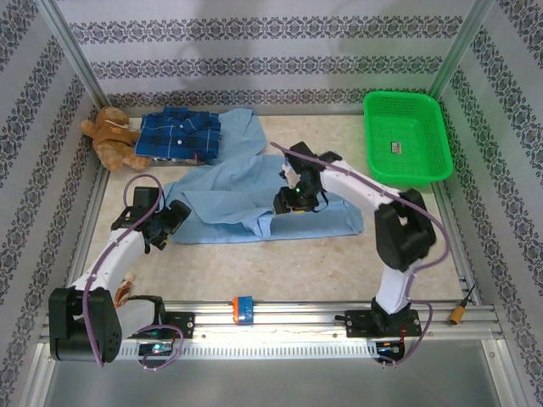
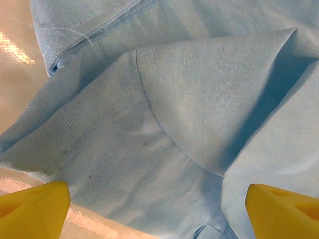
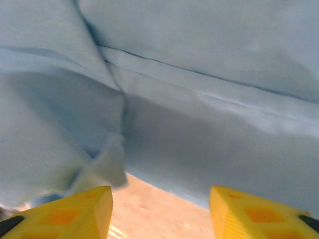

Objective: Fold and stack the long sleeve shirts

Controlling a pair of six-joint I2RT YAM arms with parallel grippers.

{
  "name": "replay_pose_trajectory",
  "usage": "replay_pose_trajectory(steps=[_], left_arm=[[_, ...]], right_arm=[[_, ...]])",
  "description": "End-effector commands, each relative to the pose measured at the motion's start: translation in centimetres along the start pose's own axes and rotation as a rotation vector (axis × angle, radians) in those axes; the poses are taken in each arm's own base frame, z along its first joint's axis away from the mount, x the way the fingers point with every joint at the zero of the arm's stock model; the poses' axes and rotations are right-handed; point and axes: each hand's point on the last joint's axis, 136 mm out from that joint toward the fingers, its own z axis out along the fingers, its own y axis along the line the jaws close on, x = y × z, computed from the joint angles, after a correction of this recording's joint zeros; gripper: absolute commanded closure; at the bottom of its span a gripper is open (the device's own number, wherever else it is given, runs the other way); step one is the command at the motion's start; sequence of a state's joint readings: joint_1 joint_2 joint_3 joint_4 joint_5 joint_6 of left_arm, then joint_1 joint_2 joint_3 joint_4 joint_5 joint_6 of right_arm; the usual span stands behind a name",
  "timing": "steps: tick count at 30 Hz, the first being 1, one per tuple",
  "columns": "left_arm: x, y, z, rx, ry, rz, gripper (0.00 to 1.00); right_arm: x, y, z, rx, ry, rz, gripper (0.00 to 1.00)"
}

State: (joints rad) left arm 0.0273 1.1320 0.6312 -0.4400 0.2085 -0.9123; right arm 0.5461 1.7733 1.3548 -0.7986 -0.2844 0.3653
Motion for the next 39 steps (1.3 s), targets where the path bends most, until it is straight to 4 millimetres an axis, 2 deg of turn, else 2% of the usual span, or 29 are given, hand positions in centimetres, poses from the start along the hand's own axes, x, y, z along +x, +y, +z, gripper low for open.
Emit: replay_pose_trajectory(steps=[1, 5, 10, 15, 21, 26, 33, 36, 39], left_arm=[[-1.0, -1.9, -1.0, 0.056, -0.030, 0.065, 0.07], [-1.4, -3.7, -1.1, 0.107, -0.035, 0.138, 0.05], [-2.0, -6.4, -1.3, 0.198, -0.045, 0.238, 0.02], [-2.2, -8.4, -1.2, 0.260, -0.024, 0.277, 0.02], [-2.3, -8.7, -1.2, 0.262, -0.023, 0.284, 0.02], [-2.0, -8.3, -0.8, 0.253, -0.009, 0.276, 0.02], [-1.8, -8.3, -0.7, 0.251, -0.005, 0.285, 0.02], [-1.6, -8.2, -0.7, 0.241, -0.005, 0.311, 0.02], [-1.3, -8.0, -0.8, 0.227, -0.005, 0.335, 0.02]], right_arm=[[0.3, -0.3, -2.9, 0.092, -0.220, 0.075, 0.40], [3.5, 1.7, -2.1, 0.096, -0.236, -0.009, 0.35], [4.0, 6.1, 0.5, -0.099, -0.260, -0.040, 0.27], [3.6, 6.3, 2.7, -0.066, -0.277, -0.056, 0.29], [4.0, 7.0, 4.7, -0.063, -0.266, -0.093, 0.30], [3.2, 5.6, 5.4, 0.019, -0.296, -0.058, 0.30], [-0.2, 2.5, 5.9, 0.039, -0.298, 0.108, 0.30], [-1.9, 1.7, 5.2, 0.022, -0.301, 0.163, 0.30], [-2.4, 0.3, 3.9, 0.021, -0.326, 0.223, 0.29]])
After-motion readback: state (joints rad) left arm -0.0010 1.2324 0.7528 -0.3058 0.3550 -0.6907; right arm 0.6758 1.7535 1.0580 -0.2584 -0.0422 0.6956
